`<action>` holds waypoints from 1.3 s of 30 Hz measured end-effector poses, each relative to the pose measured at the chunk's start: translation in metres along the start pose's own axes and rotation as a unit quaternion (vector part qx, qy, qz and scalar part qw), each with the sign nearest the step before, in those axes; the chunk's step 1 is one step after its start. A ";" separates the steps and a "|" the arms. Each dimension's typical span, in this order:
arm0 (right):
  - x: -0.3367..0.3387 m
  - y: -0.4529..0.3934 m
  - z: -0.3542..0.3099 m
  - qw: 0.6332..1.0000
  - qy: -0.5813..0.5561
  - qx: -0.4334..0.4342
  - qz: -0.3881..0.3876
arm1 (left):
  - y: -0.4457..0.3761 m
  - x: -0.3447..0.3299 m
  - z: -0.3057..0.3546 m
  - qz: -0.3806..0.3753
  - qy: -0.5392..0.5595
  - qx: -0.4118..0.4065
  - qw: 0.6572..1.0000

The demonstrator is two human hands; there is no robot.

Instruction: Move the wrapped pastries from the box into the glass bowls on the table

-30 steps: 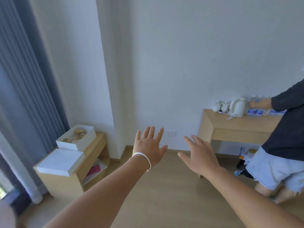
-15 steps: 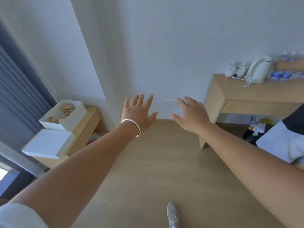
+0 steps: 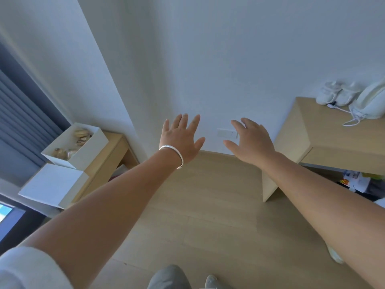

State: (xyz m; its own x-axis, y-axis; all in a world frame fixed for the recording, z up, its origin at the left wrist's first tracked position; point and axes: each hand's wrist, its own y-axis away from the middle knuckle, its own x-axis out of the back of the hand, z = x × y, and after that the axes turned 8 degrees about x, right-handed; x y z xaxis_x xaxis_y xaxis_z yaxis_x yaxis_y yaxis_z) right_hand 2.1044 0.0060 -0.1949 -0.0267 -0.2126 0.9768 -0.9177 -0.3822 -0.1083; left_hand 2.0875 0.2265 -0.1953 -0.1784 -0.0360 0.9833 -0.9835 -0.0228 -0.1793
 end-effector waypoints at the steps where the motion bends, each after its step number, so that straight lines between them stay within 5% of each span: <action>1: -0.003 -0.010 0.002 1.000 -0.002 0.002 -0.003 | -0.009 -0.005 -0.002 -0.004 0.000 0.004 1.000; 12: -0.042 -0.165 -0.018 0.999 0.015 0.042 -0.029 | -0.120 -0.063 -0.078 -0.020 0.016 0.047 0.999; 22: -0.080 -0.363 -0.135 0.987 0.029 0.148 -0.062 | -0.214 -0.085 -0.251 -0.010 0.018 0.159 0.987; 39: -0.168 -0.509 -0.406 0.888 -0.051 0.444 -0.111 | -0.139 -0.095 -0.490 -0.021 -0.061 0.452 0.890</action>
State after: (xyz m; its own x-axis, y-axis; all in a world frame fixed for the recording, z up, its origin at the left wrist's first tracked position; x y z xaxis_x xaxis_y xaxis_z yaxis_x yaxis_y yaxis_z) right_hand 2.4156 0.6014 -0.2291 0.1928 -0.1059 0.9755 -0.2198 -0.9736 -0.0622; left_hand 2.2270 0.7224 -0.2487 -0.0841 -0.1234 0.9888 -0.5539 -0.8190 -0.1493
